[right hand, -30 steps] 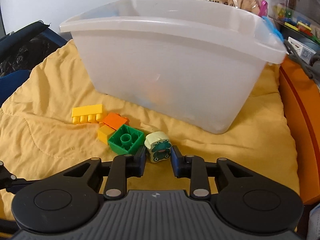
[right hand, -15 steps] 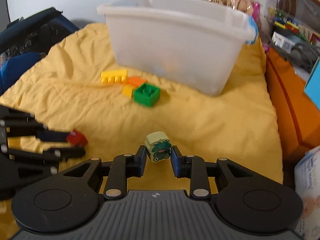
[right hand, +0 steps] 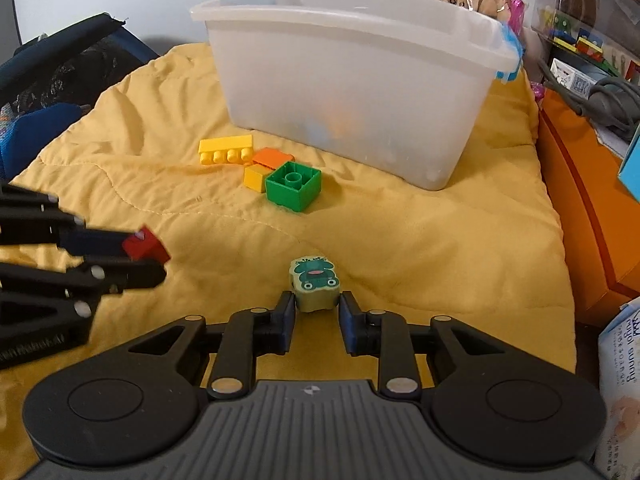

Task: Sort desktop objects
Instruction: 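Carry the red cube and frog block over the bin and open both tools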

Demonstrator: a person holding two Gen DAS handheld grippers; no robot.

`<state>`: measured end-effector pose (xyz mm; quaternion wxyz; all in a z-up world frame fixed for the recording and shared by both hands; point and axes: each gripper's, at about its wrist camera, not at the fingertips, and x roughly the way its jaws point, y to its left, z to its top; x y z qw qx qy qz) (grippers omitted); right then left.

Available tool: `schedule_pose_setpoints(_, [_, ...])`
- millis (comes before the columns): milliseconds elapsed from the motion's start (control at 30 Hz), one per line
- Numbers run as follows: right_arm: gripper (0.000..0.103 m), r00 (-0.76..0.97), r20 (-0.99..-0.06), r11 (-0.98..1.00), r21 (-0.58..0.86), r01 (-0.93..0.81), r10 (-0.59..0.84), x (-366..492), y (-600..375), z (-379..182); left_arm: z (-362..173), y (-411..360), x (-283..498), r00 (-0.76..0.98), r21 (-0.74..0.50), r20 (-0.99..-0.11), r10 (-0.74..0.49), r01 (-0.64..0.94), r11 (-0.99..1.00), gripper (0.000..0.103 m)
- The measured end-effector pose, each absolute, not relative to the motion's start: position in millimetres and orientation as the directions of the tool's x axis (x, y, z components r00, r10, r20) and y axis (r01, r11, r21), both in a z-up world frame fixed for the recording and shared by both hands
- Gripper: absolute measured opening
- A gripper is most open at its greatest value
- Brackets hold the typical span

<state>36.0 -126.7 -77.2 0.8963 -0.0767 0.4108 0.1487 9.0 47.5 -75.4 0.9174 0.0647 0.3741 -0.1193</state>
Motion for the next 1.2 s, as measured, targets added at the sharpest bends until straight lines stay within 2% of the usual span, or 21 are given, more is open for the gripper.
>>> schedule_pose_setpoints(167, [0.026,0.637,-0.743,0.939,-0.032,-0.341,0.205,30,-128,-65,-55,46,13,0.721,0.031,-0.668,-0.185,0.275,0.961,0.023])
schedule_pose_setpoints(200, [0.022,0.641,-0.739,0.938,-0.036,-0.345,0.207,29,-128,-63,-53,46,13,0.724,0.03,-0.665,-0.186,0.274,0.961,0.023])
schedule_pose_setpoints(300, [0.021,0.646,-0.735,0.933,-0.05,-0.356,0.207,26,-127,-59,-49,45,15,0.73,0.029,-0.656,-0.191,0.277,0.96,0.023])
schedule_pose_setpoints(500, [0.021,0.602,-0.774,0.937,-0.032,-0.348,0.197,23,-133,-78,-57,43,14,0.715,0.022,-0.672,-0.191,0.277,0.961,0.023])
schedule_pose_setpoints(567, [0.022,0.593,-0.782,0.937,-0.035,-0.348,0.191,21,-134,-83,-59,43,13,0.709,0.019,-0.678,-0.192,0.278,0.96,0.023])
schedule_pose_setpoints(633, [0.028,0.594,-0.782,0.939,-0.034,-0.341,0.188,20,-134,-86,-61,43,12,0.706,0.016,-0.682,-0.191,0.276,0.961,0.023])
schedule_pose_setpoints(767, [0.03,0.599,-0.78,0.94,-0.038,-0.338,0.184,21,-134,-86,-62,44,12,0.704,0.014,-0.684,-0.191,0.275,0.961,0.023])
schedule_pose_setpoints(867, [0.038,0.604,-0.777,0.942,-0.045,-0.334,0.178,23,-134,-87,-62,44,12,0.704,0.013,-0.684,-0.192,0.275,0.961,0.023])
schedule_pose_setpoints(1200, [0.039,0.613,-0.764,0.944,-0.015,-0.331,0.203,33,-129,-86,-63,44,14,0.7,0.009,-0.688,-0.194,0.275,0.961,0.023])
